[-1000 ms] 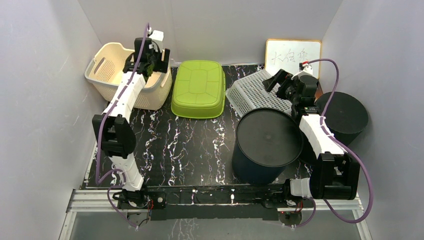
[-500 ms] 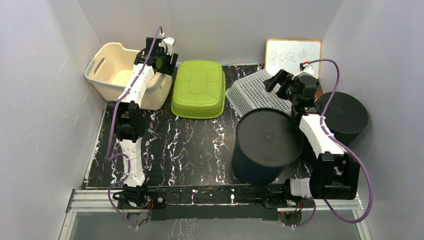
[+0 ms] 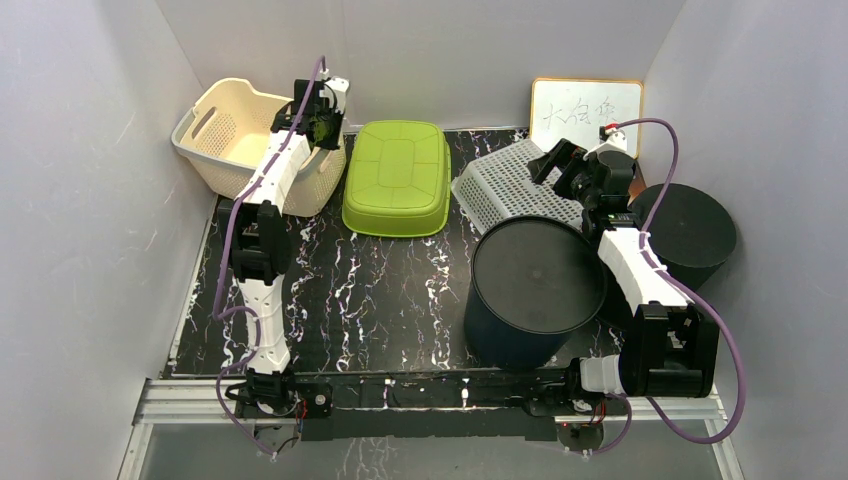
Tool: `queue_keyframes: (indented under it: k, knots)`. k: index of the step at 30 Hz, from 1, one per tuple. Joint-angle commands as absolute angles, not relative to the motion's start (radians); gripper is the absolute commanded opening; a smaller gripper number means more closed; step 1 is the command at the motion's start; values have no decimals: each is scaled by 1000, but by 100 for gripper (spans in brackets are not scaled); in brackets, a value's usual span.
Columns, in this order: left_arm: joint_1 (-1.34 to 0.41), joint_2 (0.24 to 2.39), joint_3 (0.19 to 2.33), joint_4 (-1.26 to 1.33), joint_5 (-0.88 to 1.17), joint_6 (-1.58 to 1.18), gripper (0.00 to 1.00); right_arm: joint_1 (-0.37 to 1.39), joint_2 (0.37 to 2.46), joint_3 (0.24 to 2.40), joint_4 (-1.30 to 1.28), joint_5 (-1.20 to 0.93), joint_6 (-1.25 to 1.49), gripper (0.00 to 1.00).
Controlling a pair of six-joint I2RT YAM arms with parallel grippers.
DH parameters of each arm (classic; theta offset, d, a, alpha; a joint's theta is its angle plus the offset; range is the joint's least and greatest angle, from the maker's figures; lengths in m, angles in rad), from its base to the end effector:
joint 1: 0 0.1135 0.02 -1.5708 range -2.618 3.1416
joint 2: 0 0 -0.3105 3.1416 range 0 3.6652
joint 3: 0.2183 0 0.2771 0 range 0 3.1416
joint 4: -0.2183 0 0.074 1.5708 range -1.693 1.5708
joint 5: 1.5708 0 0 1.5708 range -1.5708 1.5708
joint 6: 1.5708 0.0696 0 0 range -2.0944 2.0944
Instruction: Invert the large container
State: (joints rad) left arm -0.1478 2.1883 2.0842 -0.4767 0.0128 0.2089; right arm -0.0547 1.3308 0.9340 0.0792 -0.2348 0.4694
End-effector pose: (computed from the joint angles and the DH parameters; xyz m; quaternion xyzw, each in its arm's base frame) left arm 0.5885 -0.0885 0.3194 0.1591 0.8655 0.0089 0.4750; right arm 0.3539 -0.0032 0.3217 0.1421 0.7948 0.2127 0.5504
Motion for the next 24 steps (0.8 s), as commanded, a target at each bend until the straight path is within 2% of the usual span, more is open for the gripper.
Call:
queue_keyframes:
  k: [1, 13, 24]
  knots:
    - [-146, 2225, 2065, -490, -44, 253, 0, -61, 1328, 928, 126, -223, 448, 98]
    - [-146, 1992, 2179, -504, -69, 92, 0, -60, 1326, 938, 126, -237, 465, 98]
    - [-146, 1734, 2150, -447, -85, -98, 0, -61, 1268, 932, 102, -254, 477, 98]
